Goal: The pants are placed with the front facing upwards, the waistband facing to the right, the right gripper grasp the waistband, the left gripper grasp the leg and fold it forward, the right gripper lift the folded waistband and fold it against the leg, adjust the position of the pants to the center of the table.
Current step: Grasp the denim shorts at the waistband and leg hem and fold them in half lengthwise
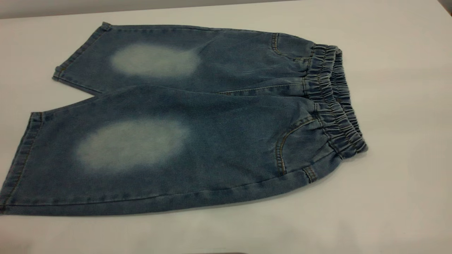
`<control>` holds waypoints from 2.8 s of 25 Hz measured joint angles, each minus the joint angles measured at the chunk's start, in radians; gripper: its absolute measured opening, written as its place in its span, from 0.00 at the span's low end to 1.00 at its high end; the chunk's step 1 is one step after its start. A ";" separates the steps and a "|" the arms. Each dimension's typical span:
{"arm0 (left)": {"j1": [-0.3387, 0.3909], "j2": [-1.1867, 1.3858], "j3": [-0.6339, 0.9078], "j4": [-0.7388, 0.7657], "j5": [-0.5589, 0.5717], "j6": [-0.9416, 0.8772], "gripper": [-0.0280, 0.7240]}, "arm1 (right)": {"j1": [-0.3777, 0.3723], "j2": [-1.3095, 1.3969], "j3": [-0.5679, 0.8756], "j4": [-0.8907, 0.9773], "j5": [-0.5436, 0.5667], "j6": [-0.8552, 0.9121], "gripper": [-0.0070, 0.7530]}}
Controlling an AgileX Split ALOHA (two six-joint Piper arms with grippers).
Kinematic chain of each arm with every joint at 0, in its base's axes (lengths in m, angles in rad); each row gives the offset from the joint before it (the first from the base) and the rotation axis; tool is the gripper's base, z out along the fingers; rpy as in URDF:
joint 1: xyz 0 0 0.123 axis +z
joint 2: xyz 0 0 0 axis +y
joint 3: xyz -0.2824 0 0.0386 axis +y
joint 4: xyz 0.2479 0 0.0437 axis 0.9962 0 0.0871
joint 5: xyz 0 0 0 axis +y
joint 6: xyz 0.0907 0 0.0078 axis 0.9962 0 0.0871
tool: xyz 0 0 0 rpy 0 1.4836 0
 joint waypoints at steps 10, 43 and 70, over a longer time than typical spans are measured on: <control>0.000 0.394 0.000 -0.185 -0.140 0.130 0.70 | 0.000 0.562 -0.001 0.229 -0.149 -0.096 0.69; -0.175 0.691 0.000 -0.211 -0.306 0.152 0.70 | -0.177 1.442 -0.077 1.257 -0.114 -1.173 0.64; -0.175 0.694 0.000 -0.210 -0.309 0.151 0.70 | -0.177 1.632 -0.167 1.377 0.071 -1.281 0.61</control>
